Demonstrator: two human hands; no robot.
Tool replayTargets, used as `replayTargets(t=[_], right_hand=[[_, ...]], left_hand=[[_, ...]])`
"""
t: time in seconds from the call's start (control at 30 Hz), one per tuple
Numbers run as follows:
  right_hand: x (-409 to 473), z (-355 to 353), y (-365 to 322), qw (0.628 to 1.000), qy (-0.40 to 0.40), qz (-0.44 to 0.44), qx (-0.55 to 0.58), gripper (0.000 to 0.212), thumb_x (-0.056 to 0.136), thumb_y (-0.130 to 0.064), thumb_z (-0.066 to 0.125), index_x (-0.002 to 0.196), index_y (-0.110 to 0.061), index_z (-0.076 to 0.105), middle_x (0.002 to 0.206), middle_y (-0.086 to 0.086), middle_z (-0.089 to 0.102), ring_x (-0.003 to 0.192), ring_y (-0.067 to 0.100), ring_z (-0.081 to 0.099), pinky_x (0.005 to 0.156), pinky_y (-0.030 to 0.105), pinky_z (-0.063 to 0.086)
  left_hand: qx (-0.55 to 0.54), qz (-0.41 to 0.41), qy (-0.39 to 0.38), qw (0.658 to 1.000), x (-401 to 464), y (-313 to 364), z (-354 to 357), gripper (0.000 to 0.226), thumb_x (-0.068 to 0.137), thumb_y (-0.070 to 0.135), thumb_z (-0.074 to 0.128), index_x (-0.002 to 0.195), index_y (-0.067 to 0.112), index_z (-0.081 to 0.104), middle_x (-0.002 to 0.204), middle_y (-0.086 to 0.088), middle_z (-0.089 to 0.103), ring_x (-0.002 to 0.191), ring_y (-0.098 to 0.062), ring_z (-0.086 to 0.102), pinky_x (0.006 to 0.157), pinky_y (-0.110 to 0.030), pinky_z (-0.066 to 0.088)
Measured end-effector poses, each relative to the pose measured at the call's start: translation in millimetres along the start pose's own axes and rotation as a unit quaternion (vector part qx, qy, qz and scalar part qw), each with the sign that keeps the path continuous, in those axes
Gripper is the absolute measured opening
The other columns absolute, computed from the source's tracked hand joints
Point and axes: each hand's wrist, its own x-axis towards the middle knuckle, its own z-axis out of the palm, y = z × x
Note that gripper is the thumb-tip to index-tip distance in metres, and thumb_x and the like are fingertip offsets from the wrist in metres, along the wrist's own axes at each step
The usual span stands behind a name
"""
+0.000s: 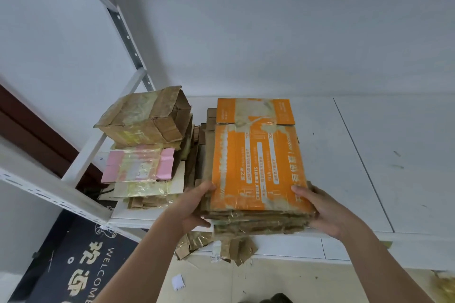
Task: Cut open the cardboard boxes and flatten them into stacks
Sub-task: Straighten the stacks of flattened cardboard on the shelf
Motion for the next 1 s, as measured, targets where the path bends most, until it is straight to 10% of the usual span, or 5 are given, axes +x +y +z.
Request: replayTargets(t=[0.1, 0.47, 0.63, 0.8, 1.0], right_hand=[[1.8, -7.4, -11.8, 1.000, 0.014, -0.008, -0.008, 0.054, 0.077, -0.025, 0.074, 0.126, -0.016, 0.055, 0.113, 0.008, 0.073, 0.103, 0.027, 0.070, 0.082, 0.052, 0.056], [-6.5, -14.0, -13.5, 0.995, 0.082, -0.057, -0.020, 0.069, 0.073, -0.036, 0.076, 0.136, -0.021, 0.051, 0.120, 0.002, 0.070, 0.113, 0.025, 0.064, 0.102, 0.063, 0.043], [-4.5, -6.9, -18.2, 0.974, 0.109, -0.036, -0.194, 0.092, 0.088, -0.044, 0.067, 0.156, -0.033, 0.004, 0.150, -0.004, 0.040, 0.124, 0.021, 0.050, 0.105, 0.051, 0.039], [9.7, 30.5, -61.4, 0.781, 0.235, -0.232, -0.530, 0.082, 0.092, -0.039, 0.060, 0.153, -0.043, 0.007, 0.163, -0.007, -0.004, 0.150, 0.026, -0.006, 0.119, 0.058, 0.008], [55.2, 54.7, -18.4, 0.610, 0.206, -0.232, -0.729, 0.066, 0.091, -0.068, -0.007, 0.152, -0.046, -0.008, 0.161, -0.010, -0.026, 0.149, 0.025, -0.023, 0.117, 0.062, -0.001]], left_hand=[[-0.031, 0.008, -0.013, 0.999, 8.2, 3.9, 9.0, 0.042, 0.086, 0.022, 0.069, 0.122, 0.004, 0.057, 0.108, -0.021, 0.071, 0.103, -0.040, 0.066, 0.085, -0.059, 0.055], [0.067, 0.011, -0.031, 0.997, 16.3, 25.1, 15.5, 0.043, 0.085, 0.029, 0.072, 0.119, 0.004, 0.062, 0.108, -0.016, 0.072, 0.105, -0.034, 0.066, 0.096, -0.048, 0.051], [0.271, 0.101, 0.113, 0.950, 5.5, 24.7, 31.3, 0.088, 0.079, 0.027, 0.078, 0.147, 0.007, 0.025, 0.137, -0.015, 0.045, 0.117, -0.030, 0.054, 0.092, -0.038, 0.050], [0.517, 0.414, 0.167, 0.730, 9.2, 49.9, 62.9, 0.075, 0.092, 0.018, 0.054, 0.153, 0.039, 0.014, 0.163, 0.010, -0.002, 0.151, -0.019, -0.007, 0.122, -0.051, 0.000], [0.598, 0.341, 0.087, 0.720, 57.4, 3.6, 52.6, 0.058, 0.101, 0.056, 0.012, 0.152, 0.044, -0.014, 0.158, 0.013, -0.028, 0.147, -0.019, -0.024, 0.121, -0.050, -0.007]])
